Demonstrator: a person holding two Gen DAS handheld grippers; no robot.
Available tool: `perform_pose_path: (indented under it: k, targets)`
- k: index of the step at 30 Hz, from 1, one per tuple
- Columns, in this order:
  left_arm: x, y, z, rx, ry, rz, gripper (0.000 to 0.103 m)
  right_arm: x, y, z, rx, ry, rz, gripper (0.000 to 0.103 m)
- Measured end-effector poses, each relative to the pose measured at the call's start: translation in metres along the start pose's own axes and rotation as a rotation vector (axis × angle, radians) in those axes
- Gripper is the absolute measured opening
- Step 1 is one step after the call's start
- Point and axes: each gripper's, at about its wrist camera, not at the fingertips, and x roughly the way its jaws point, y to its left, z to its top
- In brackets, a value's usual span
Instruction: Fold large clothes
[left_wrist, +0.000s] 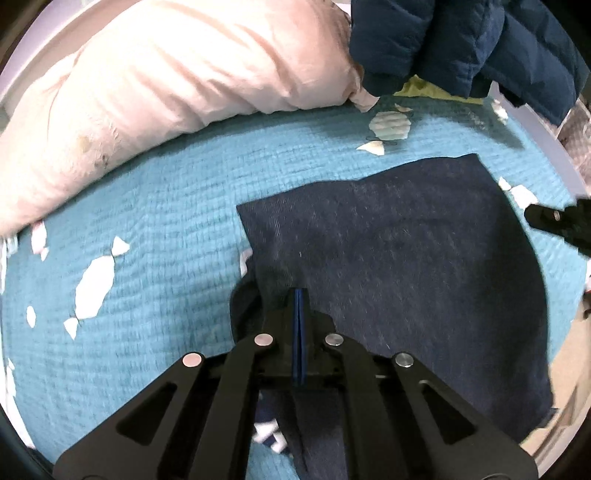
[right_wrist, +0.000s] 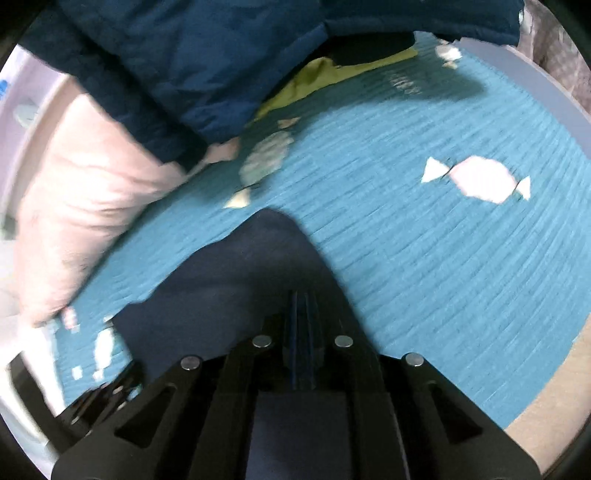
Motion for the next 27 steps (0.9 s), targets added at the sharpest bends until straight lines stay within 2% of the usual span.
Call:
perform_pose_path:
  k: [3,7,10,12,13,15,18,20,23,25,26,27]
  targets:
    - [-0.015,-0.014,-0.013,0.055,-0.038,-0.011,0.002,-0.021,0.013,-0.025,-0.07,-0.011,0.027,0.006]
    - [-0.03,-0.034,-0.031,0.074,-0.022,-0.094,0.002,-0.016,0.027,-0.055,-0.113,0.073,0.1,0.007]
    - [-0.032,-0.048,-0.047,0.111,-0.014,-0.112,0.002,-0.005,0.028,-0.073,-0.138,0.106,0.057,0.007]
    - [-0.028,-0.053,-0.06,0.132,0.006,-0.109,0.002,0.003,0.018,-0.078,-0.113,0.13,0.029,0.007]
    - [-0.025,-0.054,-0.068,0.142,0.015,-0.102,0.002,0.007,0.007,-0.08,-0.091,0.136,0.016,0.002]
    - [-0.016,-0.052,-0.077,0.149,0.038,-0.085,0.002,0.008,-0.013,-0.082,-0.044,0.135,0.004,0.0]
    - [-0.014,-0.042,-0.087,0.143,0.036,-0.079,0.001,0.002,-0.047,-0.082,0.065,0.137,0.058,0.0]
    - [-0.018,-0.037,-0.092,0.139,0.047,-0.074,0.001,-0.007,-0.056,-0.083,0.06,0.117,-0.026,0.0]
    - [-0.02,-0.024,-0.095,0.098,0.073,-0.077,0.002,-0.018,-0.063,-0.087,0.078,0.112,-0.047,0.0]
    - [-0.025,-0.018,-0.099,0.089,0.075,-0.072,0.002,-0.025,-0.058,-0.089,0.049,0.091,-0.132,0.006]
    - [-0.028,-0.016,-0.1,0.085,0.074,-0.078,0.002,-0.029,-0.055,-0.092,0.045,0.084,-0.151,0.006]
    - [-0.032,-0.015,-0.101,0.081,0.073,-0.09,0.002,-0.032,-0.057,-0.098,0.05,0.082,-0.131,0.006]
